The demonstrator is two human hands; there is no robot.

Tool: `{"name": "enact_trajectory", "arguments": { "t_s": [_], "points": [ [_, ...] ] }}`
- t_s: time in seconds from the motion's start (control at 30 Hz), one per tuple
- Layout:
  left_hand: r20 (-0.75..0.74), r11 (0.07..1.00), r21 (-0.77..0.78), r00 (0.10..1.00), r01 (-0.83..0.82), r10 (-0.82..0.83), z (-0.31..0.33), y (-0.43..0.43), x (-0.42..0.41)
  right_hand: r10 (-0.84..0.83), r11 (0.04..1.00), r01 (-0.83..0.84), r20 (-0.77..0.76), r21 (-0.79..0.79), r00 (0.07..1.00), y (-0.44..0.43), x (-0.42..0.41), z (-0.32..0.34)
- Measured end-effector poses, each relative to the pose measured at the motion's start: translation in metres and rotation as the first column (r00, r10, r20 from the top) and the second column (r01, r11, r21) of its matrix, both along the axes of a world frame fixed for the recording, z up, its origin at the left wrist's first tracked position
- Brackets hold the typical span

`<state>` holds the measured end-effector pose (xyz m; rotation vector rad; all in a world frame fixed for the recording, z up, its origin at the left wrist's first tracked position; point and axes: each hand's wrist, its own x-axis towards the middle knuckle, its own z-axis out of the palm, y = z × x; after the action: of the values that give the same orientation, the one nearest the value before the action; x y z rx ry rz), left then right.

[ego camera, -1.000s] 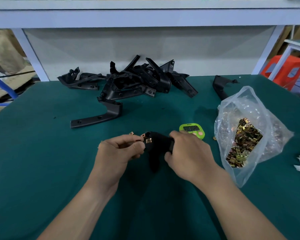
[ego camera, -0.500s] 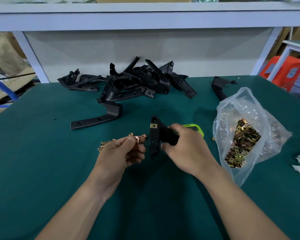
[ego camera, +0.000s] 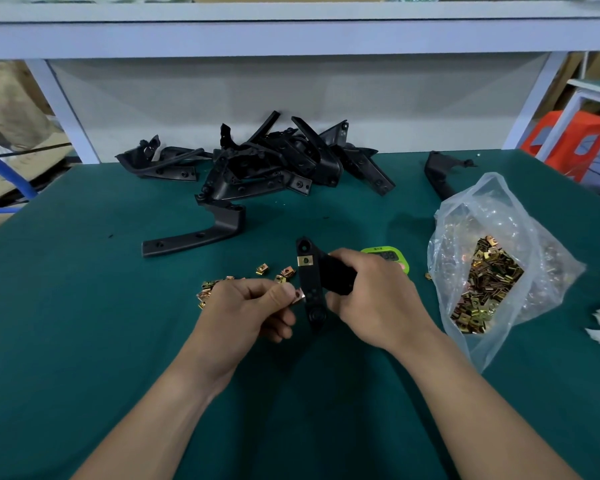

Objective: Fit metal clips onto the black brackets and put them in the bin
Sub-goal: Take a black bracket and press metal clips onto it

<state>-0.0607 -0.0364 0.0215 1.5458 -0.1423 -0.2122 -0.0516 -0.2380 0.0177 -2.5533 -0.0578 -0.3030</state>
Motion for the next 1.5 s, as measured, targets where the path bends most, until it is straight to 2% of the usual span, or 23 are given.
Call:
{"name": "enact_trajectory", "arguments": {
  "t_s": [0.2, 0.33, 0.53, 0.7, 0.87, 0.97, 1.07, 1.2, 1.33, 1.5],
  "points": [
    [0.083, 0.984, 0.175, 0.996, 0.023, -0.038, 0.0, 0.003, 0.001, 0.045, 0.998, -0.047, -0.065, -0.029, 0.997, 0.0, -0.001, 0.001],
    [0.094, 0.991, 0.129, 0.995, -0.033, 0.021, -0.001, 0.002, 0.0, 0.051, 0.998, -0.052, -0.036, -0.025, 0.998, 0.002, 0.0, 0.0],
    [0.106, 0.987, 0.121, 0.99, -0.11, 0.097, -0.006, -0.007, -0.007, 0.014, 0.994, -0.012, 0.019, -0.106, 1.0, 0.012, -0.005, -0.003],
    [0.095, 0.975, 0.12, 0.979, -0.189, 0.178, -0.006, -0.017, -0.01, 0.01, 0.997, -0.009, 0.01, -0.078, 1.0, 0.018, -0.005, -0.006],
    [-0.116, 0.972, -0.16, 0.981, -0.174, 0.157, 0.001, -0.02, -0.005, -0.063, 0.998, 0.062, 0.04, 0.029, 0.997, 0.017, -0.004, -0.009],
    [-0.12, 0.977, -0.198, 0.991, -0.082, 0.059, -0.001, -0.017, -0.005, -0.086, 0.995, 0.084, 0.033, 0.049, 0.996, 0.012, -0.003, -0.008],
    [-0.058, 0.991, -0.127, 0.998, -0.041, 0.034, -0.006, -0.016, -0.007, -0.056, 0.998, 0.056, 0.048, 0.005, 0.997, 0.018, -0.006, -0.007],
    [0.069, 0.981, 0.123, 0.987, -0.151, 0.144, -0.014, -0.012, -0.006, -0.05, 0.998, 0.051, 0.06, -0.02, 0.997, 0.02, -0.008, -0.006],
    [0.23, 0.925, 0.284, 0.954, -0.253, 0.191, -0.012, -0.017, -0.01, -0.111, 0.992, 0.117, 0.095, -0.053, 0.989, 0.023, -0.009, -0.007],
    [0.296, 0.792, 0.492, 0.925, -0.361, 0.238, -0.012, -0.022, -0.012, -0.156, 0.985, 0.162, 0.089, -0.06, 0.984, 0.027, -0.012, -0.002]
  ]
}}
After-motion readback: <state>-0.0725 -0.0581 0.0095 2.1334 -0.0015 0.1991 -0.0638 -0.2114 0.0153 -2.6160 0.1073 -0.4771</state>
